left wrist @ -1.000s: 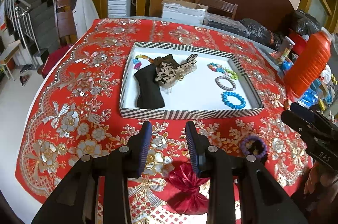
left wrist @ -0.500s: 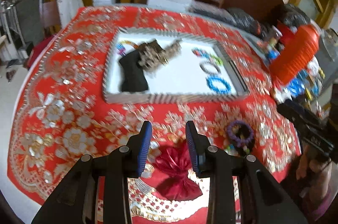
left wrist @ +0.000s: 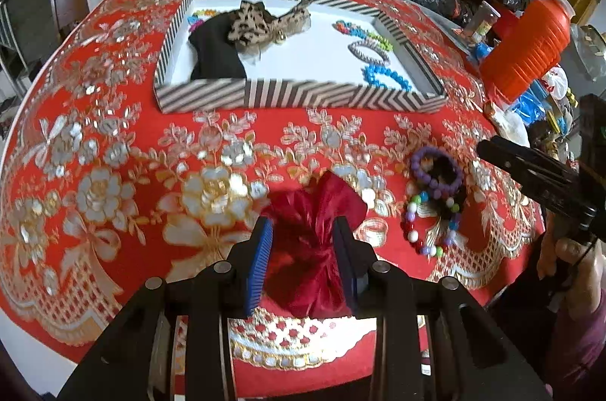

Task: Organize jewelry
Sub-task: 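Grasp the red satin pouch with the left tool while the right grasps the purple beaded bracelet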

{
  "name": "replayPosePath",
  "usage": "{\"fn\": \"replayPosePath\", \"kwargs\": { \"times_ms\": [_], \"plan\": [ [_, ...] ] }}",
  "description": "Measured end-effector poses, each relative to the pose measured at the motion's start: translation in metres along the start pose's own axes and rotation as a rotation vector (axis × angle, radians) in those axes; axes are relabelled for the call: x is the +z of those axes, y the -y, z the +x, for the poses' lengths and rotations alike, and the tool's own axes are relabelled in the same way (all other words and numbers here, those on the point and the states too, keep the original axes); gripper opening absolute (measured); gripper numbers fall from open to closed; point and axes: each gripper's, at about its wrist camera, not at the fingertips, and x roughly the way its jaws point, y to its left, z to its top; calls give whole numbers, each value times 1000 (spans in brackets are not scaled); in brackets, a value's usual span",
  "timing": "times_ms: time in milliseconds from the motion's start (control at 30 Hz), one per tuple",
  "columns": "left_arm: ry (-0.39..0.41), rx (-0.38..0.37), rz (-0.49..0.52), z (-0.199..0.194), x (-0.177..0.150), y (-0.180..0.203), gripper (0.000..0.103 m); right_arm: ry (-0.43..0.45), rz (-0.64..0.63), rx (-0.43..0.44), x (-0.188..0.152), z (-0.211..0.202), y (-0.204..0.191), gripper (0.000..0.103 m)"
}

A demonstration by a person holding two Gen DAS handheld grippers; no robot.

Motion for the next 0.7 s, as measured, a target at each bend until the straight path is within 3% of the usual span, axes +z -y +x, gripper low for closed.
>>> {"fn": "replayPosePath", "kwargs": {
  "times_ms": [67, 433, 567, 667, 700],
  "plan": [
    [-8, 7, 2, 3, -5, 0, 29, -19, -2, 8, -5, 6, 1, 46],
    [-40, 14, -7, 30, -11, 6, 29, -69, -16, 10, -18, 18, 0, 46],
    [-29, 28, 8, 35, -8, 9, 29, -84, -18, 33, -21, 23, -3, 31],
    [-23, 35, 6, 37, -5, 10, 29, -105, -13, 30, -23, 32, -4, 27],
    [-20, 36, 7, 38, -4, 10, 29, -109, -12, 39, -24, 34, -4, 22]
  ]
}}
